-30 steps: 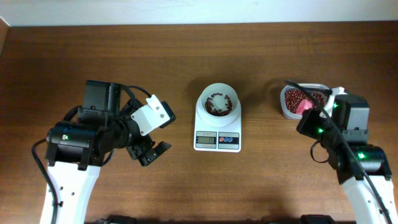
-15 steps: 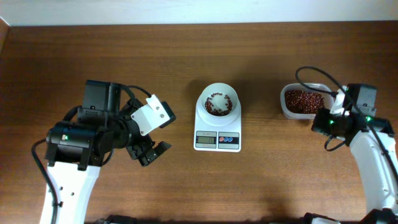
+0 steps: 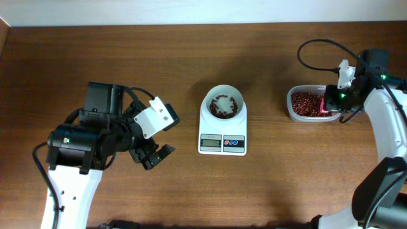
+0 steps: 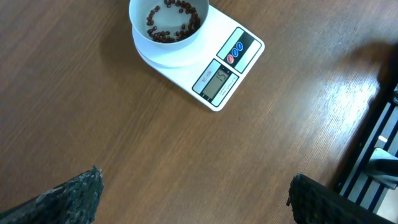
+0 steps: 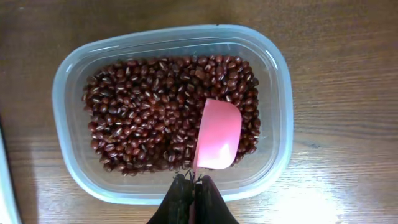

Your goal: Scoop and weigh 50g on scale

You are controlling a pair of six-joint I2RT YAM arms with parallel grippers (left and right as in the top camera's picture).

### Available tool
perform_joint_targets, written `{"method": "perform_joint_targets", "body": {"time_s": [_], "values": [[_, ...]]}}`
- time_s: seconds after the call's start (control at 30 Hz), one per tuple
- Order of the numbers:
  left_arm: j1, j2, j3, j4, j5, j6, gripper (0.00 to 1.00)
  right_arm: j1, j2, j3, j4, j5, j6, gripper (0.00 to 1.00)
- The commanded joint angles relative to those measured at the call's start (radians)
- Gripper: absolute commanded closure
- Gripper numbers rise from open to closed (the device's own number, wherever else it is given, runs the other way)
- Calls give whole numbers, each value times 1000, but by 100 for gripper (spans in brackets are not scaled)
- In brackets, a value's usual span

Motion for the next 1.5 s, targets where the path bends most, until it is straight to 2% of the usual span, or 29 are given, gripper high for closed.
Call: {"method": "perform_joint_targets", "body": {"time_s": [0.0, 0.07, 0.1, 0.13, 0.2, 0.33, 0.43, 0.63, 0.97, 1.03, 1.2, 1.4, 1.47], "values": [[6, 0, 15, 1, 18, 16, 1, 1, 14, -2, -9, 31, -75, 96], [6, 0, 15, 1, 18, 16, 1, 1, 39, -5, -20, 30, -78, 96], [6, 0, 15, 1, 18, 16, 1, 1, 65, -5, -29, -25, -80, 96], [6, 0, 15, 1, 18, 16, 1, 1, 76, -6, -35, -163, -108, 96], [6, 0, 15, 1, 18, 16, 1, 1, 76, -12, -35, -257, -106, 96], [6, 0, 15, 1, 18, 16, 1, -7, 90, -50, -25, -278, -61, 96], [6, 0, 15, 1, 18, 16, 1, -96, 140, -50, -3, -472, -43, 96], [6, 0, 15, 1, 18, 16, 1, -264, 152, -50, -61, -634, -51, 96], [6, 0, 15, 1, 18, 16, 1, -268, 50, -48, -68, -628, -104, 96], [6, 0, 15, 1, 18, 16, 1, -269, 50, -48, -61, -485, -40, 96], [6, 0, 15, 1, 18, 16, 1, -274, 50, -48, -41, -723, -81, 96], [6, 0, 15, 1, 18, 16, 1, -420, 50, -48, -63, -906, -81, 96], [6, 0, 15, 1, 18, 16, 1, -426, 50, -48, -91, -917, -82, 96]]}}
